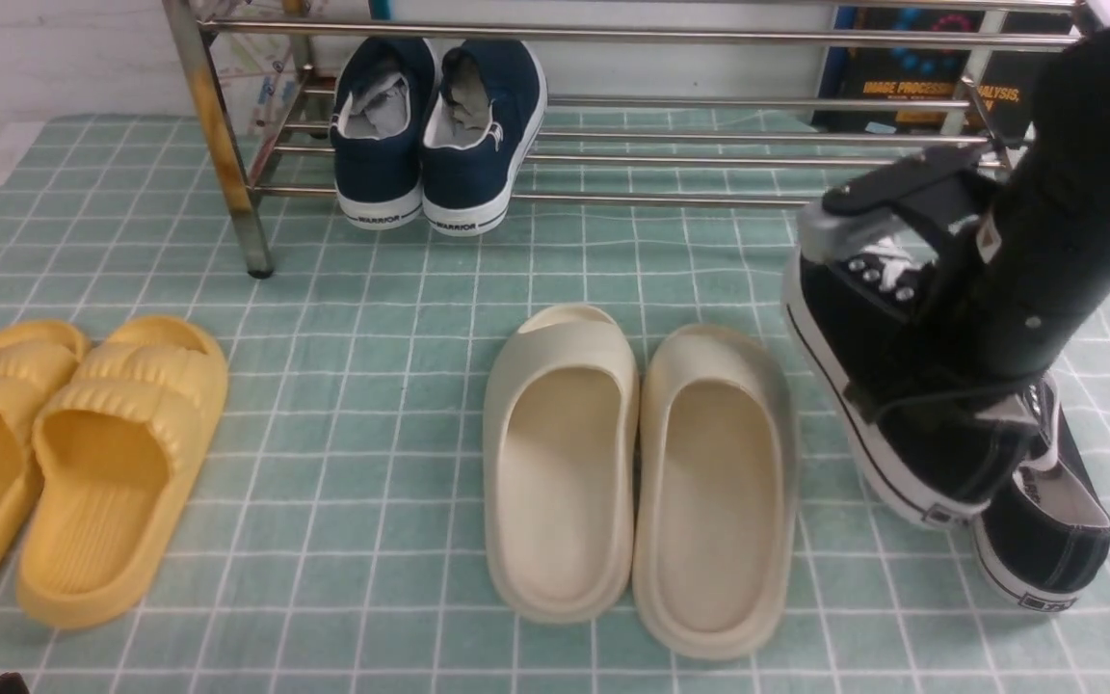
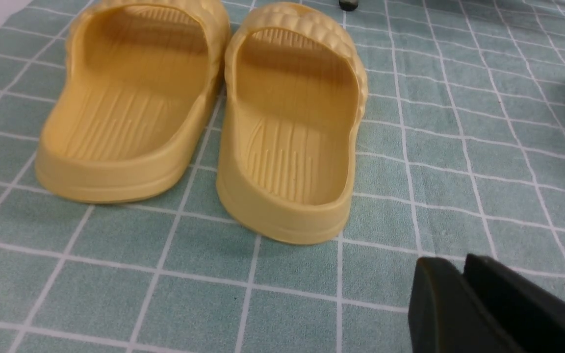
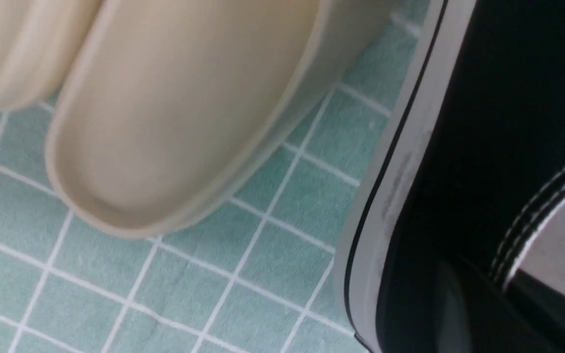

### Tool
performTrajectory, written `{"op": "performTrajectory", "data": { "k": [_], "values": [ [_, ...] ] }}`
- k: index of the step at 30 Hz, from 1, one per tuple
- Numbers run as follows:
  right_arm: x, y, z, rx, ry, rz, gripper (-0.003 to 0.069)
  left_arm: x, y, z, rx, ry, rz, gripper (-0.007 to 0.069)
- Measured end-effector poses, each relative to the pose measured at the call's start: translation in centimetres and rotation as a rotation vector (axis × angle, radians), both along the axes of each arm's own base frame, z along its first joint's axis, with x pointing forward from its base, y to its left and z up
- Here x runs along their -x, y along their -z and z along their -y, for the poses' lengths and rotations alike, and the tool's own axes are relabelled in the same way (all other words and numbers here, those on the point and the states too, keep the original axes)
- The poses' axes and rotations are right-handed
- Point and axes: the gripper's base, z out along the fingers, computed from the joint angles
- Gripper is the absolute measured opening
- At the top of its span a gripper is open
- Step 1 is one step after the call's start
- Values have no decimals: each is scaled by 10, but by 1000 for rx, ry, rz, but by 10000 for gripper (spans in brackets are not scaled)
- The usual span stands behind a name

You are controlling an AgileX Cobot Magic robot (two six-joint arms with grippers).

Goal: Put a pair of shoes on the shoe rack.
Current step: Use the right arm to put a shoe into the shoe rack

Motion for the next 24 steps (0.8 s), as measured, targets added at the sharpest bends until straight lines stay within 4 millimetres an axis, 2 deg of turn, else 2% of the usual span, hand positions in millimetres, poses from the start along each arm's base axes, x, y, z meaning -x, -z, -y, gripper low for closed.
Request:
{"op": "performTrajectory", "data": {
  "k": [2,5,11,16,24],
  "values": [
    [-12,-13,-2,12,-10,61,12,0,0,0,0,0,0,82],
    [-26,-18,-2,10,2,88,12,0,0,0,0,0,0,83],
    [-82,-9,6,26,48,103,12,0,0,0,0,0,0,85],
    [-110,-9,8,38,22,132,12,0,0,0,0,0,0,85],
    [-154,1,-9,39,-71,165,12,0,0,0,0,0,0,90]
  ]
}}
